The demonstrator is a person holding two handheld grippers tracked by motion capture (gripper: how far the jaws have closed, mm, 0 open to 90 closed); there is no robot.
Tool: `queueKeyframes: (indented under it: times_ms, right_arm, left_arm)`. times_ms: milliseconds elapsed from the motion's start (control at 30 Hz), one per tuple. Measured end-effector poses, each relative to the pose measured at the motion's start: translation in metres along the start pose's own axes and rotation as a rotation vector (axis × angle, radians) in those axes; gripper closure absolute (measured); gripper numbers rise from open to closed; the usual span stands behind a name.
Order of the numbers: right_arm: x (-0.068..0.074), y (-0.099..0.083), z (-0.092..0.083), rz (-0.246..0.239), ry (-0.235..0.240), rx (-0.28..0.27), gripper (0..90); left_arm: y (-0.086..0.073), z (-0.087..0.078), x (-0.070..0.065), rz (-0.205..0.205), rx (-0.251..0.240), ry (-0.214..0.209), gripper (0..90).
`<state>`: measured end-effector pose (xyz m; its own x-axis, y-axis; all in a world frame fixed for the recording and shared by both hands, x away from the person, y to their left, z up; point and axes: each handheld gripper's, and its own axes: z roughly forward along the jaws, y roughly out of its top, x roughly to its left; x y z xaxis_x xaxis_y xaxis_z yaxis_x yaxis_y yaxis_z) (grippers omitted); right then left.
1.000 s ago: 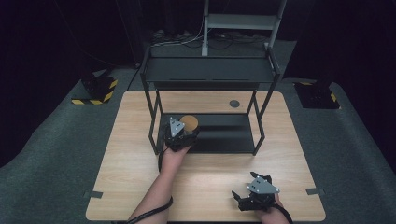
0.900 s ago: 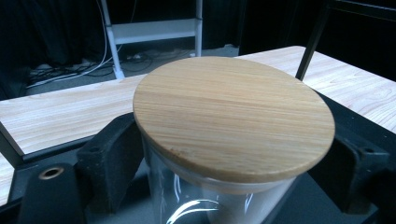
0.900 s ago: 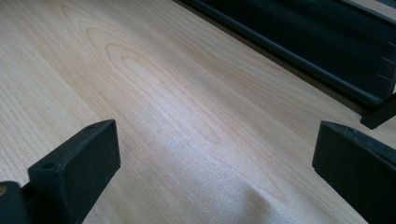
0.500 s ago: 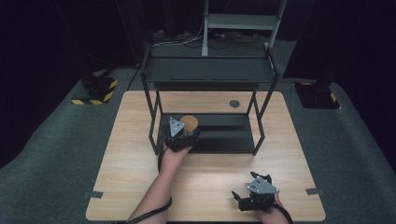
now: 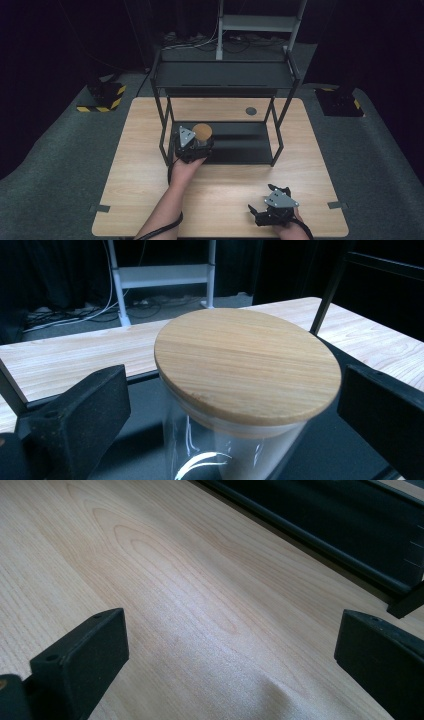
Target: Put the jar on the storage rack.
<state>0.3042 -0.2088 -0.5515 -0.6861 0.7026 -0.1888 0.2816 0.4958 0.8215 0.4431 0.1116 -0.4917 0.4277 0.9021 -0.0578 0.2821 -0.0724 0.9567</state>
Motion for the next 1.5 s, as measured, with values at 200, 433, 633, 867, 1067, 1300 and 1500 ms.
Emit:
queueKeyframes:
  times_ms: [200, 433, 633, 867, 1067, 1300, 1500]
  right_arm:
    - [0.001, 0.0, 0.0, -0.003, -0.002, -0.001, 0.0]
    - [0.001, 0.0, 0.0, -0.007, -0.002, 0.001, 0.0]
    - [0.001, 0.0, 0.0, -0.005, -0.002, 0.002, 0.0]
    - [0.0, 0.0, 0.0, -0.002, 0.0, -0.001, 0.0]
    - [0.001, 0.0, 0.0, -0.004, 0.0, 0.0, 0.0]
    - [0.001, 0.0, 0.0, -0.004, -0.001, 0.001, 0.0]
    - [0.001, 0.0, 0.0, -0.004, -0.001, 0.001, 0.0]
  left_arm:
    - [-0.002, -0.003, 0.0, 0.009, 0.004, 0.0, 0.9]
    - [-0.002, -0.01, 0.001, 0.013, -0.01, -0.002, 0.9]
    - [-0.002, -0.014, -0.001, 0.014, -0.014, -0.009, 0.8]
    - [-0.001, -0.018, -0.003, 0.024, -0.015, -0.012, 0.8]
    - [0.0, -0.022, -0.004, 0.029, -0.022, -0.012, 0.7]
    - [-0.001, -0.025, -0.003, 0.028, -0.02, -0.009, 0.7]
    - [-0.002, -0.028, -0.004, 0.033, -0.025, -0.009, 0.7]
